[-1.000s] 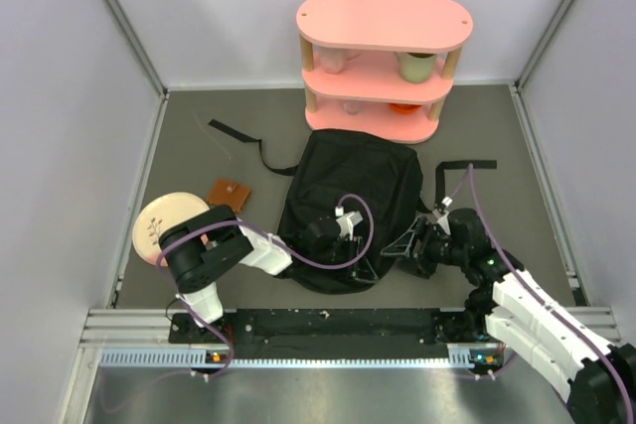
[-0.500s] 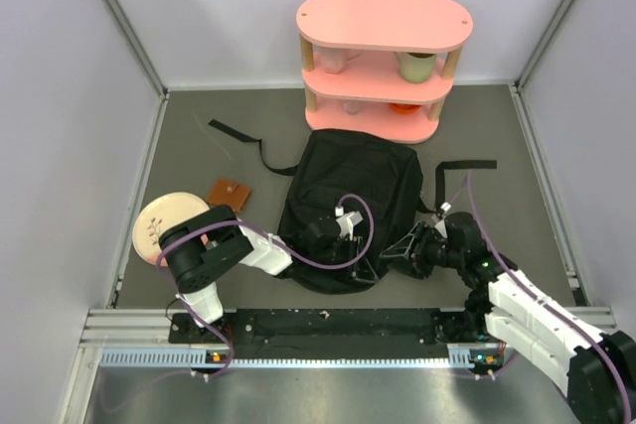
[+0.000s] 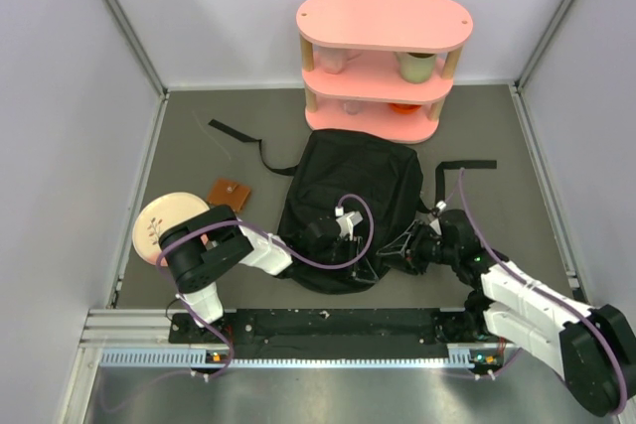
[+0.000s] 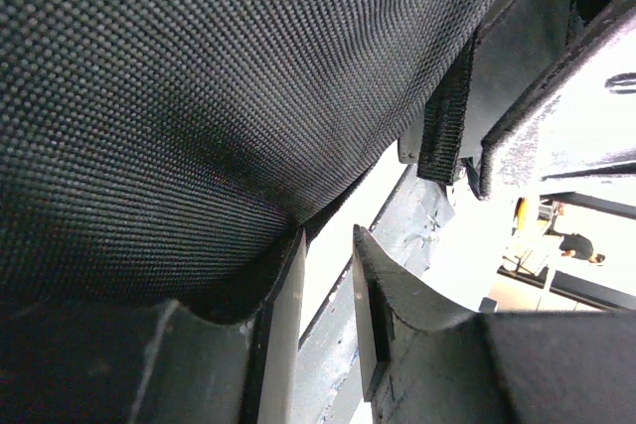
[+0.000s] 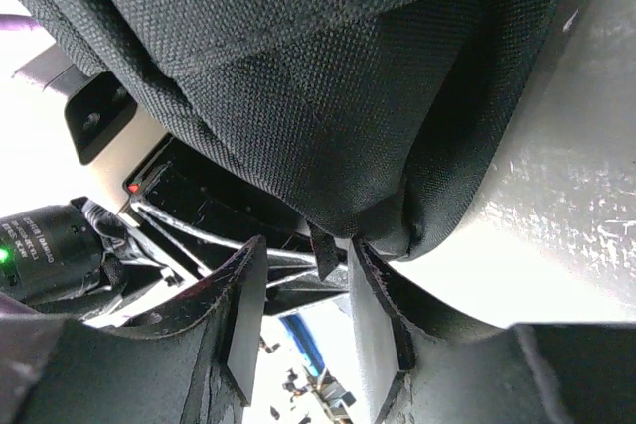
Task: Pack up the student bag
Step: Zip the student bag at the center of the board.
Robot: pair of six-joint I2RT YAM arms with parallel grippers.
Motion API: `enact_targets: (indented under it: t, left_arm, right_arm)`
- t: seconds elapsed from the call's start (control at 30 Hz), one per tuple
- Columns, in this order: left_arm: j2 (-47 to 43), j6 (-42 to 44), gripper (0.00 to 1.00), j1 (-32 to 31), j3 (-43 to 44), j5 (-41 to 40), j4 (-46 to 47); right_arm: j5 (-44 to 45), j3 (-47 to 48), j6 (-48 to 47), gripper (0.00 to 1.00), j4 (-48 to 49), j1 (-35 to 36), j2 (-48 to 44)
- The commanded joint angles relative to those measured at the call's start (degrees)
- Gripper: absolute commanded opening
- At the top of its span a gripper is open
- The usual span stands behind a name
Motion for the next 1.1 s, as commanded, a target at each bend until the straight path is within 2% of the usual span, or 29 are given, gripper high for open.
enact_targets:
  t: [0.0, 0.23, 0.5, 0.63, 0.67, 0.73, 0.83, 1.07]
  left_arm:
    - [0.5, 1.9, 0.32, 0.4, -0.9, -6.1, -4.2]
    - [0.5, 1.7, 0.32, 0.4, -1.0, -6.2, -4.0]
    - [0.4, 2.0, 0.32, 0.4, -0.8, -6.2, -4.4]
    - [0.0, 2.3, 0.32, 0.4, -0.8, -6.5, -5.0]
    - [-0.1, 2.3, 0.32, 0.4, -1.0, -6.4, -5.0]
    - [-0.1, 2.3, 0.32, 0.4, -1.0, -6.6, -5.0]
    - [-0.2, 2.2, 0.32, 0.4, -1.0, -6.6, -5.0]
    - [-0.2, 2.5, 0.32, 0.4, -1.0, -6.8, -5.3]
  right_arm:
    - [2.3, -0.7, 1.1, 0.37, 5.3, 0.7, 1.8]
    - [5.8, -1.3, 1.5, 0.26, 4.1, 1.1, 1.8]
    - [8.7, -2.3, 2.8, 0.28, 4.0, 1.3, 1.6]
    - [9.9, -2.0, 3.1, 0.25, 4.3, 1.3, 1.8]
    - [10.1, -2.0, 3.3, 0.21, 4.6, 1.3, 1.9]
    - [10.5, -1.8, 3.7, 0.07, 4.8, 1.4, 2.1]
    - [10.8, -1.3, 3.7, 0.0, 4.9, 1.4, 2.6]
    - [11.4, -1.1, 3.7, 0.0, 6.2, 1.4, -0.4]
